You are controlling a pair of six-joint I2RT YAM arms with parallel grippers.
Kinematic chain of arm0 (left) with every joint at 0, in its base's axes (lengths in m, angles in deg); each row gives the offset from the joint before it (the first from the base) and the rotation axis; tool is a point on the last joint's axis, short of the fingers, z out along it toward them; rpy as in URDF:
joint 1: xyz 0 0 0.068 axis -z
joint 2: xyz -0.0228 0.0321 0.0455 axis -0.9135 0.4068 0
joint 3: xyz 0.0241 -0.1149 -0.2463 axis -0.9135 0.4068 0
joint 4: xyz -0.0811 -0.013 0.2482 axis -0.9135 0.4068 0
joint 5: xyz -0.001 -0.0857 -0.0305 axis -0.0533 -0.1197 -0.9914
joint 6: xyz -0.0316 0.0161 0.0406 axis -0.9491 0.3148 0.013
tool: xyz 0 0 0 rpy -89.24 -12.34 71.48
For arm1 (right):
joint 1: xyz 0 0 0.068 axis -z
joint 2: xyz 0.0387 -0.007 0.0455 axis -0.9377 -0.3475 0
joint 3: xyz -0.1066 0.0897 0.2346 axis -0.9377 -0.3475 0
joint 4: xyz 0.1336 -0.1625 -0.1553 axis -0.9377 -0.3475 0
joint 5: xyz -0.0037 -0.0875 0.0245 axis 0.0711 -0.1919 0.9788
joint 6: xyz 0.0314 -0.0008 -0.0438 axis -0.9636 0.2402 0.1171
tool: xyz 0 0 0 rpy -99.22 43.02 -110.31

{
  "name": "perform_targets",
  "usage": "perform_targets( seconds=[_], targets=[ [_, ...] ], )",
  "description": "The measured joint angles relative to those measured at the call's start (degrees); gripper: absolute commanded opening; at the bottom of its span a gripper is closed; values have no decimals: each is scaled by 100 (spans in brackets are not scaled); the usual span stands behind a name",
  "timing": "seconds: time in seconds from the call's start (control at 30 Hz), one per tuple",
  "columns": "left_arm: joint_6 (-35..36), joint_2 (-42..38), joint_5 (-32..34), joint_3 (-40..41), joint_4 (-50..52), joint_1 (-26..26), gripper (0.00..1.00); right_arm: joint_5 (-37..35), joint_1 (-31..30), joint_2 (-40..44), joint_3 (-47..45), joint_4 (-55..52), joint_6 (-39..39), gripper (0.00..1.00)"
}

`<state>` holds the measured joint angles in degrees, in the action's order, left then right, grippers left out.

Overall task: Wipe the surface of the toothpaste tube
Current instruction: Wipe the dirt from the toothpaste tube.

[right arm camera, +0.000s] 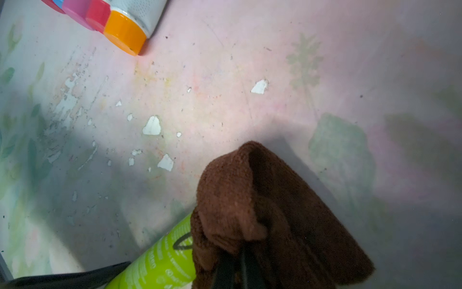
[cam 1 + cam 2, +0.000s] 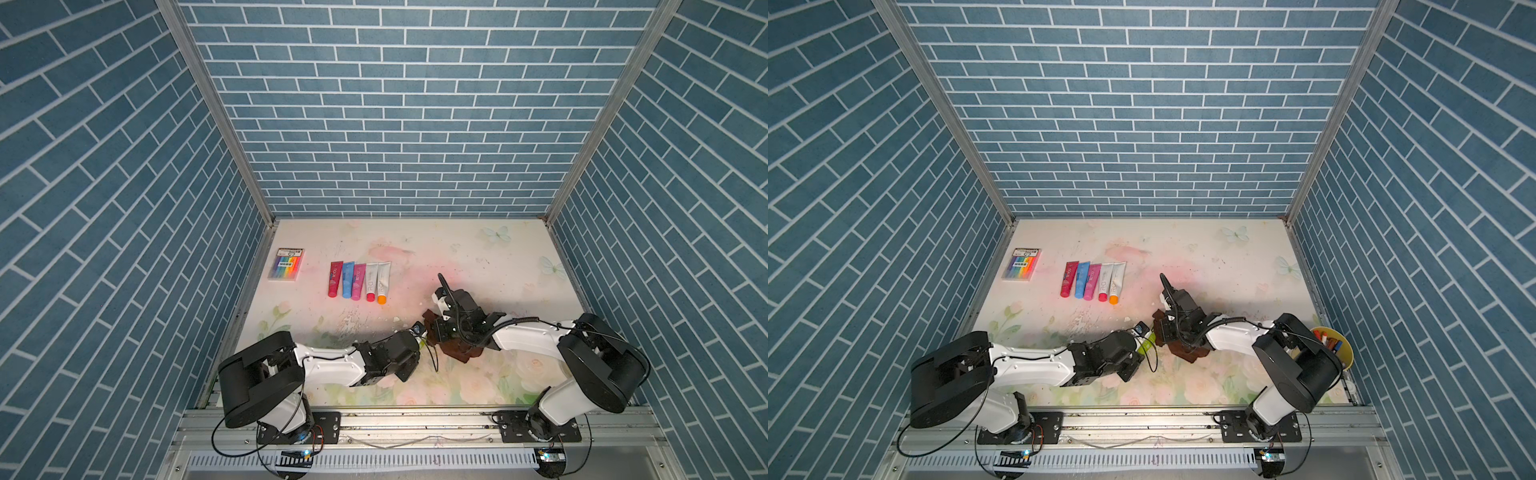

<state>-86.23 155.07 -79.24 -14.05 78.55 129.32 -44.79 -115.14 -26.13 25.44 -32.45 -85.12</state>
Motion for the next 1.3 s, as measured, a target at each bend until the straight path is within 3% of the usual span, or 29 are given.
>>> perform_targets(
  seconds=[0.23, 0.33, 0.53, 0.7, 0.97, 1.17, 1.3],
  targets=[
    [15, -4, 0, -4, 7, 0, 9, 387, -208, 269, -205, 269, -155, 0],
    [101, 9, -33, -4, -68, 0, 14, 592, -422, 518, -195, 52, -170, 0],
    [219, 68, -212, -4, -229, 15, 19, 306, -540, 732, -48, -608, -118, 0],
    [247, 111, -236, -24, -273, 17, 14, 101, -533, 739, -37, -704, -114, 0],
    [170, 116, -168, -28, -286, 11, 4, 341, 22, 59, 487, -953, -90, 0],
    [107, -120, 46, 83, -358, 245, 3, -361, 654, -221, 702, -1209, -94, 0],
    [96, -208, 44, 129, -317, 319, 3, -680, 763, -107, 640, -1379, -85, 0]
  ],
)
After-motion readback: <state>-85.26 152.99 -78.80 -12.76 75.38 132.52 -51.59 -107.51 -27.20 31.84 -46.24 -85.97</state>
